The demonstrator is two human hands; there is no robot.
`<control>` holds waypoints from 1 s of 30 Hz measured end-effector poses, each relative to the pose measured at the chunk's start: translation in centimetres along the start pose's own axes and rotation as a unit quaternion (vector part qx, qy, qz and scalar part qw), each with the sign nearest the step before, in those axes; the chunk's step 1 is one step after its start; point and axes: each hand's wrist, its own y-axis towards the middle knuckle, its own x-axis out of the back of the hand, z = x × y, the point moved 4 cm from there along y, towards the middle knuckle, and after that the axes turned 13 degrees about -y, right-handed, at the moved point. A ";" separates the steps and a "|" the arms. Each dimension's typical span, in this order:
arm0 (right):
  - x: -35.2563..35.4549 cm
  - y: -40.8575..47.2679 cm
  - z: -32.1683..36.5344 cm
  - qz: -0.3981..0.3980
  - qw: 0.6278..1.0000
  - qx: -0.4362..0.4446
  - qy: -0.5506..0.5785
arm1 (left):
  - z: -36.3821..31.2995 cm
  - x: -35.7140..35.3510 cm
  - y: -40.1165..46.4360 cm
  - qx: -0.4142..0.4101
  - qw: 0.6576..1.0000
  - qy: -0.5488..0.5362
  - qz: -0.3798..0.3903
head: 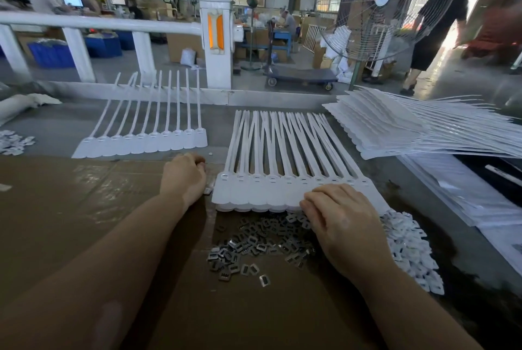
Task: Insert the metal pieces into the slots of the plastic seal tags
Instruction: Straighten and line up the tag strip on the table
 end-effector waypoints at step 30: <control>-0.3 0.3 -0.2 0.006 1.000 -0.002 0.005 | 2.2 -0.3 4.2 0.045 0.986 0.155 0.033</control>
